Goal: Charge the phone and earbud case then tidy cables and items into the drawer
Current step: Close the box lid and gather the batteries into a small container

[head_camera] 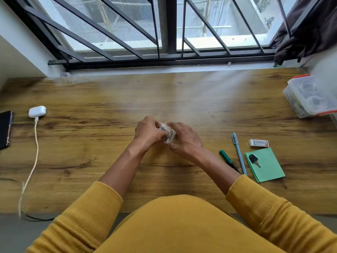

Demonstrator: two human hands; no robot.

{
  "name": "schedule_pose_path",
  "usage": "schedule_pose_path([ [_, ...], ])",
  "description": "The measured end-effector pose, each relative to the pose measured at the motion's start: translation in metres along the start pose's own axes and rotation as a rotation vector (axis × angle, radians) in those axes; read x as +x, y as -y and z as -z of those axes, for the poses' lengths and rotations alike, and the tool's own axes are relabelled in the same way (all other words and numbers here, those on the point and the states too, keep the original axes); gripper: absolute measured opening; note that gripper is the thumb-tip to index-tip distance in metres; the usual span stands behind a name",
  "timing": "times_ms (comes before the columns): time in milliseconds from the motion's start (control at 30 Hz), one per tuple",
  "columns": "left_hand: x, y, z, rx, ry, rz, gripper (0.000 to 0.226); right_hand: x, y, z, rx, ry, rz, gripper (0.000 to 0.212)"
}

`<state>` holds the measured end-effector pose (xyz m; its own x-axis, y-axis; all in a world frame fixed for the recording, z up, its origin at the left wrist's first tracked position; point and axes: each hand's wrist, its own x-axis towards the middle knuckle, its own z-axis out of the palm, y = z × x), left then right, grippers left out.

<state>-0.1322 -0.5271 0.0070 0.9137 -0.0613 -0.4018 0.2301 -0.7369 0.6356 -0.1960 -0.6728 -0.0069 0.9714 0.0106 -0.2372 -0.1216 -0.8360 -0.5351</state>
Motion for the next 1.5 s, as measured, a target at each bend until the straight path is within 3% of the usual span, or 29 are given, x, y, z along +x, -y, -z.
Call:
schedule_pose_path([
  [133,0.0,0.006,0.0,-0.077,-0.044,-0.022,0.03,-0.001,-0.001,0.0,0.0,-0.012,-0.001,0.073],
  [400,-0.008,0.008,0.003,0.001,-0.155,-0.212,0.022,-0.005,0.001,0.0,-0.002,-0.043,0.024,0.074],
  [600,-0.014,0.005,0.01,0.017,-0.208,-0.269,0.025,-0.005,0.005,0.001,0.0,-0.066,0.055,0.058],
  [867,-0.015,0.014,0.016,-0.087,-0.33,-0.208,0.034,0.002,0.01,-0.003,-0.06,-0.062,0.076,0.056],
  [1200,-0.015,0.026,0.013,-0.056,-0.251,-0.086,0.026,-0.002,0.013,-0.002,-0.132,-0.08,0.156,0.043],
  [1500,-0.014,0.024,0.015,-0.034,-0.221,-0.034,0.028,-0.007,0.013,-0.001,-0.097,-0.079,0.15,0.052],
])
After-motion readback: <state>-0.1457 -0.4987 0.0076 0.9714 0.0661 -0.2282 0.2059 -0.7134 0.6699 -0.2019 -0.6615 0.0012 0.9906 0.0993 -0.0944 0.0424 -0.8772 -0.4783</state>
